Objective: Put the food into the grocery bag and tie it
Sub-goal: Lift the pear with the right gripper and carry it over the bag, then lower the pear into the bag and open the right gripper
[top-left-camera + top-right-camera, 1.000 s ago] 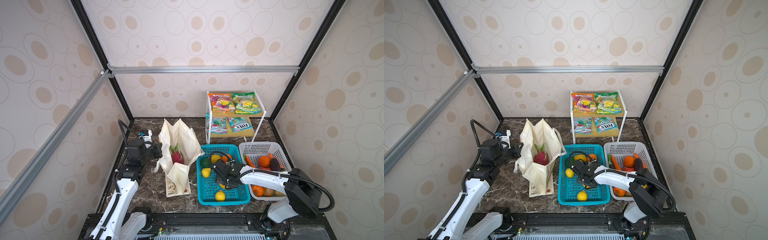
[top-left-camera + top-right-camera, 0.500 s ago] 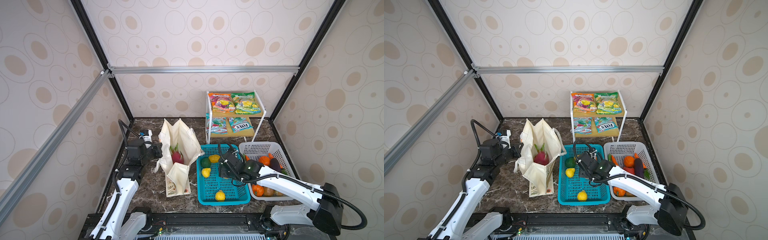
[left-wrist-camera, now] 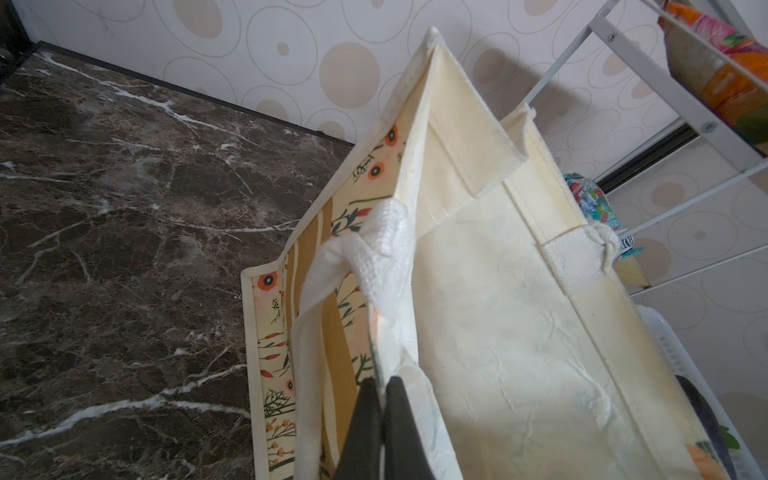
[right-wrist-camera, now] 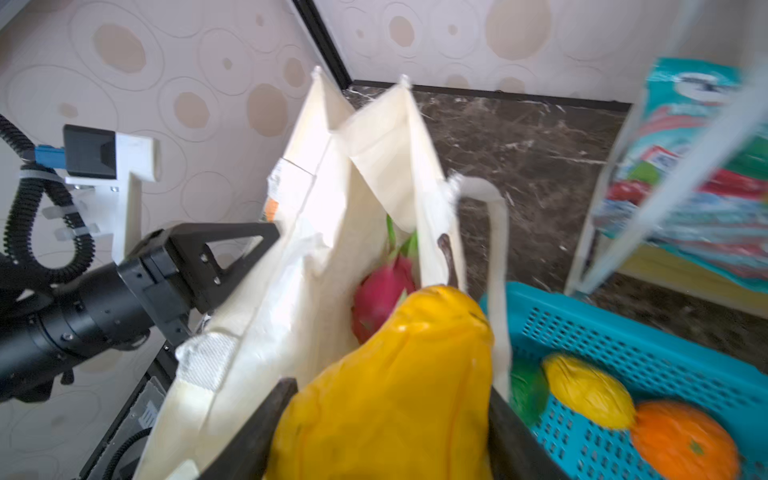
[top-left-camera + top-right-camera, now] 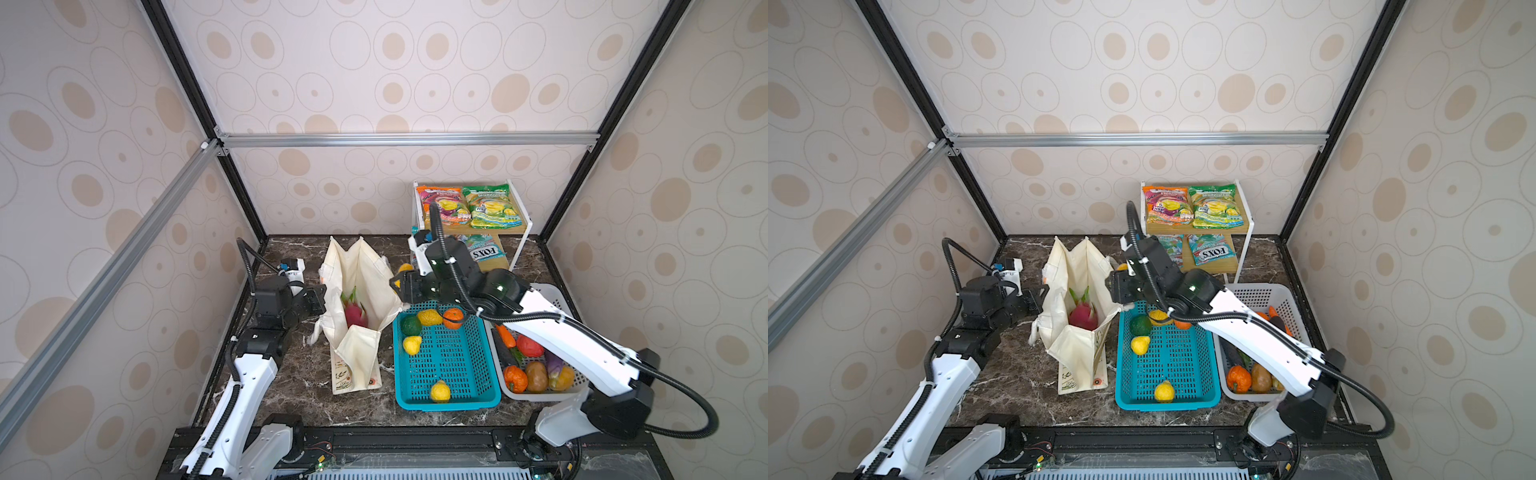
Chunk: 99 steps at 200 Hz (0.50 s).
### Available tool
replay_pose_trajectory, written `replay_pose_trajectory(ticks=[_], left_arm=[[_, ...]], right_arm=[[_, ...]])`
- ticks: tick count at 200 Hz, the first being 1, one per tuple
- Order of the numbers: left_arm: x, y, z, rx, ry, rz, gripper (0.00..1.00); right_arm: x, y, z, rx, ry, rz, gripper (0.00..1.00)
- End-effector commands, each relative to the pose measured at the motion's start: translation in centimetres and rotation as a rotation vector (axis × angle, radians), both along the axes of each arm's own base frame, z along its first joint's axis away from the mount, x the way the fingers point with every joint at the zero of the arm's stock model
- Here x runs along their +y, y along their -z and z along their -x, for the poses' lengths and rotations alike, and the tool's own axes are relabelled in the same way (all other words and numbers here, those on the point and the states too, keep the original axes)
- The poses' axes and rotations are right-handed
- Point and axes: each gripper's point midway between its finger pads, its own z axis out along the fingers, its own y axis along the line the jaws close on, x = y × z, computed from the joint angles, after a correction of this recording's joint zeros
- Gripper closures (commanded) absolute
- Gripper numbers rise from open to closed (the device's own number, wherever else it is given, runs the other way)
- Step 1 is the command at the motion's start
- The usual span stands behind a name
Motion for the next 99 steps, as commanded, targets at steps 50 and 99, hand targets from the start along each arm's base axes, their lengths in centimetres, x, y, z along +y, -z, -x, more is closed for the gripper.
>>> replay_pose_trajectory(ticks=[50, 99], left_arm=[[-0.1, -2.5, -0.1, -0.039, -0.001, 0.027, 1.0], [-0.1, -2.4, -0.2, -0.039, -0.007, 0.029, 1.0]], right_arm=[[9.2, 11.2, 0.1, 0.179, -0.159, 0.165, 0.42], [9.2, 18.4, -1.1, 0.263, -0.078, 0.284, 0.42]])
